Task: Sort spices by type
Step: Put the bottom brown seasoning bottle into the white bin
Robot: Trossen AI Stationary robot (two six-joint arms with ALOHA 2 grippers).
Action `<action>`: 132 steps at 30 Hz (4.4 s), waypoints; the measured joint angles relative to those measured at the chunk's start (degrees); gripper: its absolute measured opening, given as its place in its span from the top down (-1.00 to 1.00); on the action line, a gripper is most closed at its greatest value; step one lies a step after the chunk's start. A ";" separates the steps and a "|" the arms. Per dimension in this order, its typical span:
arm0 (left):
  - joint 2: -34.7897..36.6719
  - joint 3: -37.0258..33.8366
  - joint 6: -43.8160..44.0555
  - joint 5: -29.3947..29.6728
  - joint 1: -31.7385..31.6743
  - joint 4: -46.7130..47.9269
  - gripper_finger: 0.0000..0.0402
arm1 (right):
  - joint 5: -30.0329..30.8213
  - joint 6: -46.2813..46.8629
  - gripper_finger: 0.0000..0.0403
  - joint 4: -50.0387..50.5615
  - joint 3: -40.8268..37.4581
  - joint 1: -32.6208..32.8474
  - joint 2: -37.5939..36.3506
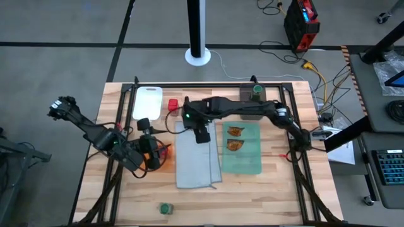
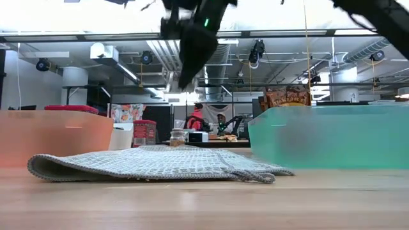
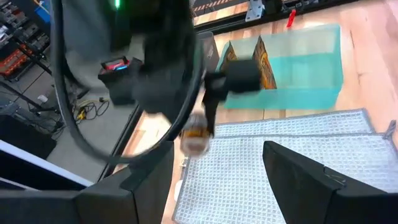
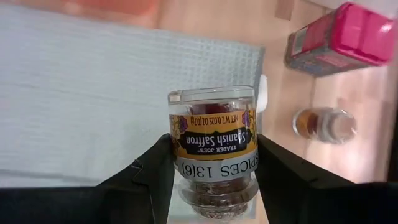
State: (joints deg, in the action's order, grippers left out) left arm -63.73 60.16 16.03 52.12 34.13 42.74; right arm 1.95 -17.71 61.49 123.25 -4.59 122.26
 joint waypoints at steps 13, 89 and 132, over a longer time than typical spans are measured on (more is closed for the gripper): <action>-12.03 0.00 -7.83 1.88 -0.11 -8.93 -0.15 | 18.51 12.40 0.13 -5.70 -13.25 18.47 -15.35; -21.28 -6.93 -25.56 -1.45 -6.72 -43.75 0.16 | 22.09 14.86 -0.57 -8.22 -18.55 21.58 -18.17; -14.20 -28.11 -50.66 -26.16 -2.54 -106.38 0.16 | 6.37 -7.98 -0.63 -130.85 -65.02 23.92 -20.77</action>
State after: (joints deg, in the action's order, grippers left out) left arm -77.93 32.05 -34.62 25.96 31.59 -63.64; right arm 8.32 -25.69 -69.36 58.23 19.33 101.49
